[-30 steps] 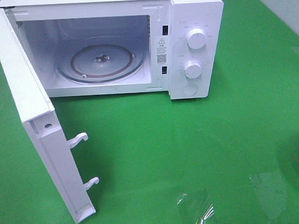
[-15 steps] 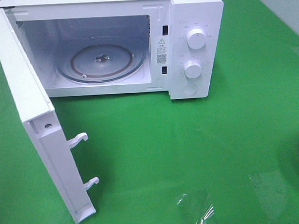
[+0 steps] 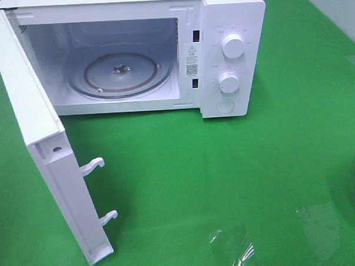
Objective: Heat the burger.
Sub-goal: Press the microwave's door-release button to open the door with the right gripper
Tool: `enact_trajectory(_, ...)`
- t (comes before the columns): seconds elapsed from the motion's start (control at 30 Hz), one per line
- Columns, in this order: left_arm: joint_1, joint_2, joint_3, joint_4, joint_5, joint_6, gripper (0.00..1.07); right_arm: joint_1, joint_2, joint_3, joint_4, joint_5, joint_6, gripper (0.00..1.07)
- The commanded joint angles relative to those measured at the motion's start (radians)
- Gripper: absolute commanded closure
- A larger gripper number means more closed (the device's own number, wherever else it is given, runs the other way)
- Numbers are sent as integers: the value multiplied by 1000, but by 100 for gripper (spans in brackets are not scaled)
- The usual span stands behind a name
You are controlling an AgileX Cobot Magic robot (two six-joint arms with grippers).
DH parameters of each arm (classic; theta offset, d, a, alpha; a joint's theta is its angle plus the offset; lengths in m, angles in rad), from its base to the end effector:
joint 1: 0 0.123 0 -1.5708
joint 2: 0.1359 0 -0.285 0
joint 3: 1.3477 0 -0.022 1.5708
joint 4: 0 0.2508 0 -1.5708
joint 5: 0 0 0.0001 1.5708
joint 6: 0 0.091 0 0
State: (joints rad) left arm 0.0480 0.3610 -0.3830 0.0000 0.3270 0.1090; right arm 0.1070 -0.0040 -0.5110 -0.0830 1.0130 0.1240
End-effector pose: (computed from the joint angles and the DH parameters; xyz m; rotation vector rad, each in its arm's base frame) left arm 0.0851 0.0041 0.2883 0.0546 1.7892 0.1127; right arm -0.0044 -0.0069 0.2845 0.0190 1.9793 0.0519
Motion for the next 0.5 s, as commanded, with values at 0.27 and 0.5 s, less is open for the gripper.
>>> enact_trajectory(0.27,1,103,219,0,-447,-5,107,-8,-26,3,-2,-9,-12,31)
enact_trajectory(0.5,1,258,258,0,-599,-7,107,-8,-26,3,-2,-9,-12,31)
